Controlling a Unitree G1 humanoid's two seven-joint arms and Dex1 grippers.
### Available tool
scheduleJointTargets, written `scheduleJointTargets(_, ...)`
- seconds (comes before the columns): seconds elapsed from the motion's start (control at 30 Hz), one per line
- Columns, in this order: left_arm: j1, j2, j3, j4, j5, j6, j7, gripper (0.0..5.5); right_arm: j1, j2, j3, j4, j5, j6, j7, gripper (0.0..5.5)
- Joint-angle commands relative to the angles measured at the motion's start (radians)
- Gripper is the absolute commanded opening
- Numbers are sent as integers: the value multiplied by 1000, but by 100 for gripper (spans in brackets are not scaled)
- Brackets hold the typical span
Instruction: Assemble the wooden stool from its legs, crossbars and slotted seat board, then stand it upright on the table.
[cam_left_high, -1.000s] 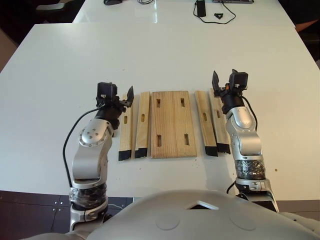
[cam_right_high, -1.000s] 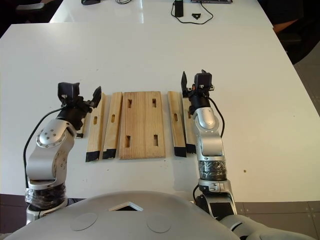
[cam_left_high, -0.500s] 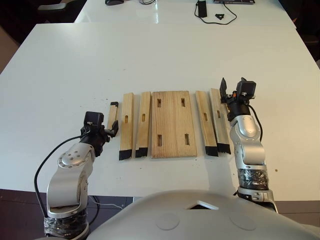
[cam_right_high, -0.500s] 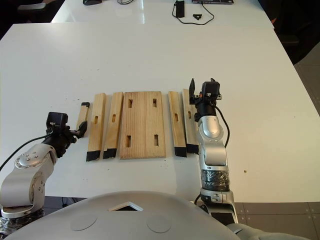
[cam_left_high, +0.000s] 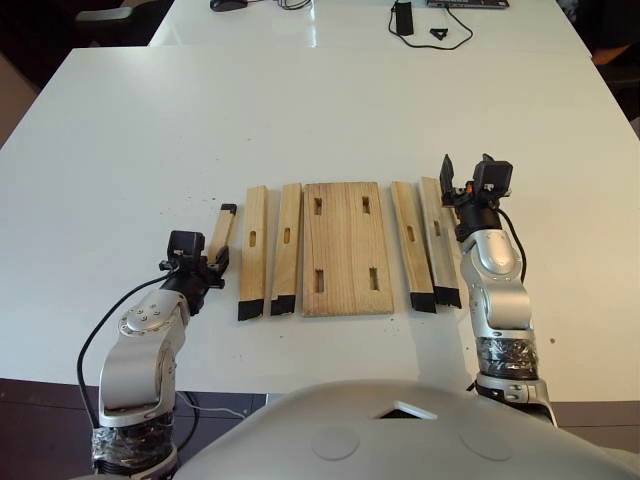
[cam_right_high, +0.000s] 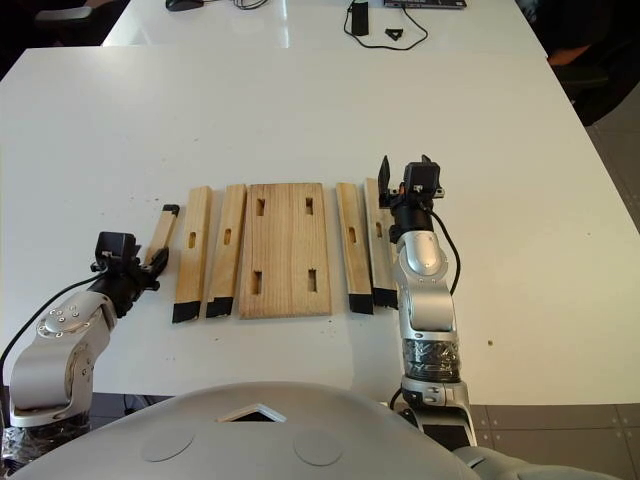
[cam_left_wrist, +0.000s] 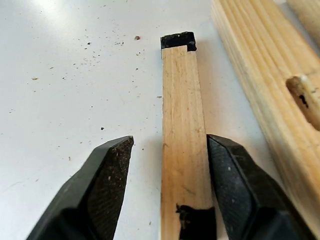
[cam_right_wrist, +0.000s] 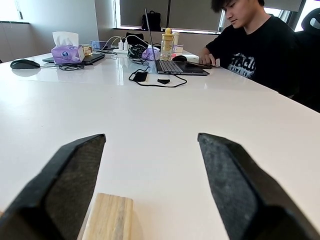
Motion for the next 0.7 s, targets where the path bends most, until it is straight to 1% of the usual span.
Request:
scheduleJointTargets(0.03, 32, 10, -14, 54, 13, -25, -8, 199, -17, 0, -2, 3, 4, 17, 0, 343)
scheduleJointTargets(0.13, 34, 5, -18, 70, 12, -49, -4, 148, -21, 0, -2, 6, 4, 17, 1, 343)
scheduleJointTargets(0.2, 27, 4, -23, 80, 14, -65, -2, 130, -24, -1, -5, 6, 7, 19, 3, 343)
scheduleJointTargets(0.33, -15, 15, -50, 82, 54, -126, 21, 130, -46, -13, -22, -7, 40, 9, 32, 343)
scheduleJointTargets(0.43, -102, -2, -19, 37, 25, -174, 28, 130, -84, -53, -27, -52, 117, 12, 140, 343)
scheduleJointTargets(0.5, -177, 29, -38, -27, 17, -271, -20, 130, -116, -98, -49, -112, 239, 53, 256, 343)
scheduleJointTargets(0.57, -260, 79, -65, -110, -34, -376, -134, 130, -148, -170, -82, -182, 400, 118, 402, 343)
scheduleJointTargets(0.63, -346, 97, -58, -161, -147, -375, -216, 130, -167, -250, -124, -255, 629, 237, 553, 343)
scheduleJointTargets(0.7, -421, 91, -36, -190, -331, -317, -276, 130, -173, -335, -182, -312, 893, 356, 695, 343)
